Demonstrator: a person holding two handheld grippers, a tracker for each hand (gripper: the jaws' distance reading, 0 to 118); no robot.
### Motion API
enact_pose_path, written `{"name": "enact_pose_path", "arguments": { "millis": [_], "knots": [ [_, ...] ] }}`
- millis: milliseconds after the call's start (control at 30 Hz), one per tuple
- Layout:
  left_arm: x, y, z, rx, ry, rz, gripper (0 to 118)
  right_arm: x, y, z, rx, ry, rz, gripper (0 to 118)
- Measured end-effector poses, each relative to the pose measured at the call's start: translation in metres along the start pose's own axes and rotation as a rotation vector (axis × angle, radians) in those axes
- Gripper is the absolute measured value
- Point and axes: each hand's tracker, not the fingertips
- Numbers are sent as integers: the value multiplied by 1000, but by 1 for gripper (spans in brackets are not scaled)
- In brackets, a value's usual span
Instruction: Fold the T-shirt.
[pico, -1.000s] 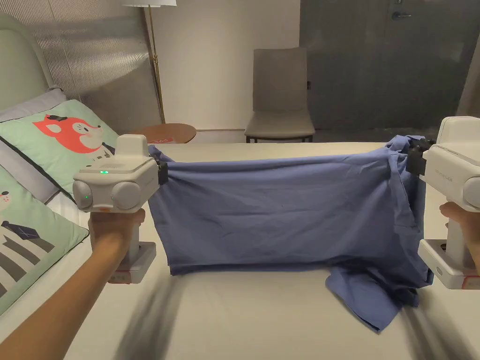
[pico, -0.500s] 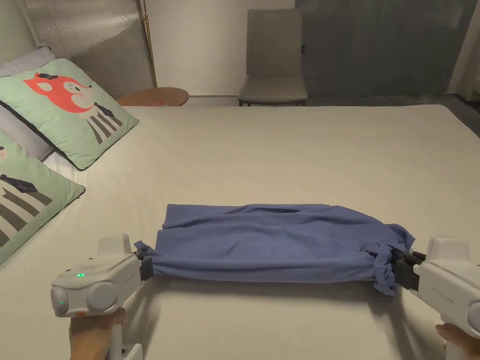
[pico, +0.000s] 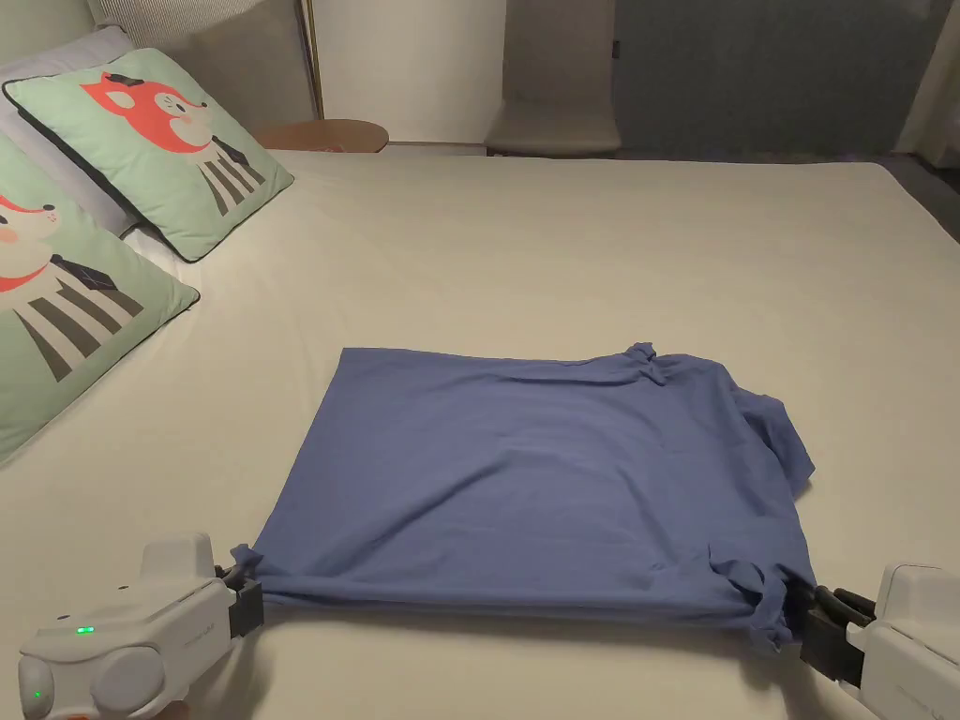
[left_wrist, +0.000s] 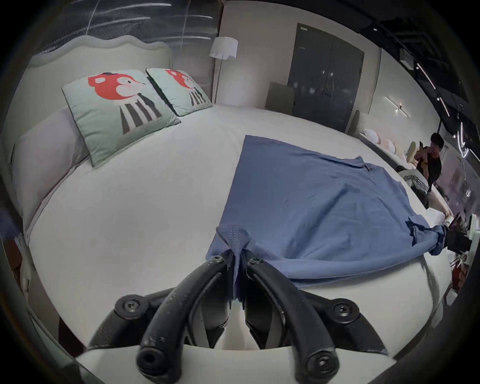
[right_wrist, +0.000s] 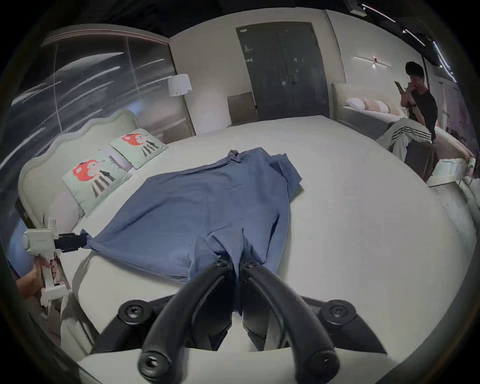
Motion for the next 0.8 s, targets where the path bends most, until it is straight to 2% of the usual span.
{"name": "enact_pose_path", "arguments": {
  "millis": [133, 167, 300, 400, 433, 500, 533, 567, 600, 633, 667, 700, 733, 800],
  "knots": [
    [-3, -19, 5, -82, 20, -44, 1, -16, -22, 11, -88, -68, 33, 3],
    [-5, -23, 3, -86, 18, -37, 1, -6, -31, 2, -119, -93, 42, 3],
    [-3, -29, -2, -134, 30, -26, 1, -17, -49, -8, -249, -161, 44, 3],
    [0, -23, 1, -145, 34, -20, 4, -22, -50, -8, -234, -172, 29, 3],
    [1, -21, 3, -147, 34, -19, 11, -17, -45, -9, -237, -178, 22, 4],
    [4, -13, 9, -141, 37, -11, 47, -23, -31, -2, -185, -178, 11, 11],
    [6, -7, 12, -130, 34, 1, 56, -27, -23, 2, -153, -173, 14, 14],
    [9, 0, 16, -101, 21, 8, 56, -31, -9, 10, -105, -181, 24, 14],
    [16, 8, 22, -47, 3, 13, 88, -37, 3, 14, -59, -194, 39, 40],
    [21, 18, 28, 8, -5, 14, 104, -42, 14, 16, -17, -209, 53, 66],
    [28, 27, 35, 68, -12, 13, 110, -48, 25, 18, 31, -219, 60, 90],
    [35, 38, 41, 122, -22, 9, 110, -53, 36, 19, 86, -225, 58, 109],
    [45, 48, 49, 163, -42, -4, 110, -59, 46, 23, 147, -227, 60, 113],
    [59, 64, 60, 252, -68, -32, 110, -69, 64, 28, 212, -237, 72, 111]
  ]
}}
